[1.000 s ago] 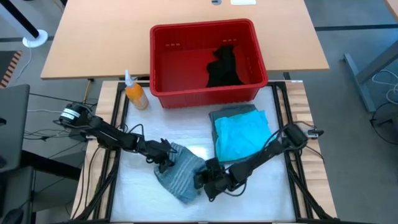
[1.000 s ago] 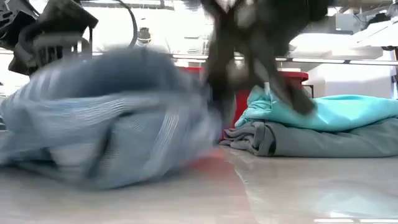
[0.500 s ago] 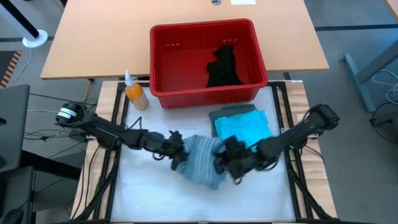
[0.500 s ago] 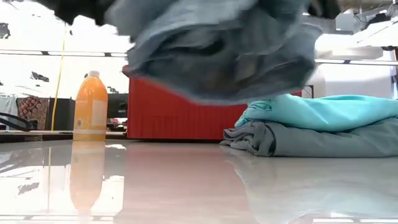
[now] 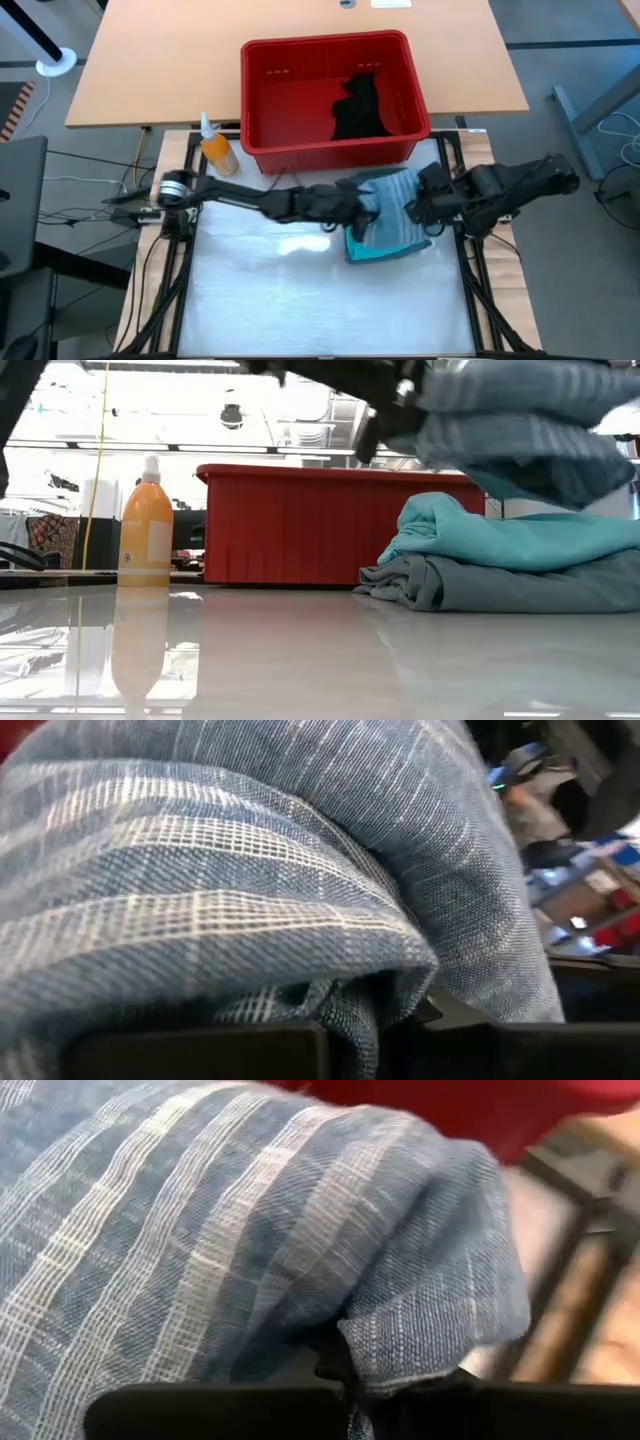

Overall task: Fold Laundry from Bin
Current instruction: Stack the folded blue patterned polo shirt on the folded light blue shorts

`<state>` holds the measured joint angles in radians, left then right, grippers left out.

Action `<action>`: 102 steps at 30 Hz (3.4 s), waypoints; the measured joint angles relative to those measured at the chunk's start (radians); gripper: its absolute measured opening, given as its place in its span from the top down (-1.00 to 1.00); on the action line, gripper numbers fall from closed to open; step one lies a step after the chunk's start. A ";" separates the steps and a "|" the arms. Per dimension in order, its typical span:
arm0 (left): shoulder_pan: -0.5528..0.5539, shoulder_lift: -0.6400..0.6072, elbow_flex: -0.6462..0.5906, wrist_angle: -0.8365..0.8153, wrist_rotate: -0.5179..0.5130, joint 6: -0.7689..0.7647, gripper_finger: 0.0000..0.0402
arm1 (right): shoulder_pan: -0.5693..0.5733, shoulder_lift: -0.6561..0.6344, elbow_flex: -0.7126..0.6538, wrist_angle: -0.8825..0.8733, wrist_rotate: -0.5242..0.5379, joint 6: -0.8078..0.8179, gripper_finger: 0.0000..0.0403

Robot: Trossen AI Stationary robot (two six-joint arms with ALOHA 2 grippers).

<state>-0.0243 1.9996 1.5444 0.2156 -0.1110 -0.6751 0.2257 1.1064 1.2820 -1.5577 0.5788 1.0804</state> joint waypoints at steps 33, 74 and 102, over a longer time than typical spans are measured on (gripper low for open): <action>-0.025 0.109 0.129 -0.341 -0.199 -0.177 0.85 | -0.324 -0.183 -0.111 0.149 -0.206 -0.454 -0.33; 0.012 0.047 0.071 -0.462 -0.140 0.215 0.07 | 0.098 -0.154 -0.619 1.172 0.041 -0.479 -0.34; 0.042 -0.015 0.073 -0.603 -0.147 0.323 0.08 | 0.336 0.124 -0.590 1.217 0.105 -0.343 -0.34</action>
<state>0.0177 1.9846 1.6176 -0.3877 -0.2583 -0.3518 0.5614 1.2308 0.6921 -0.3412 0.6835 0.7374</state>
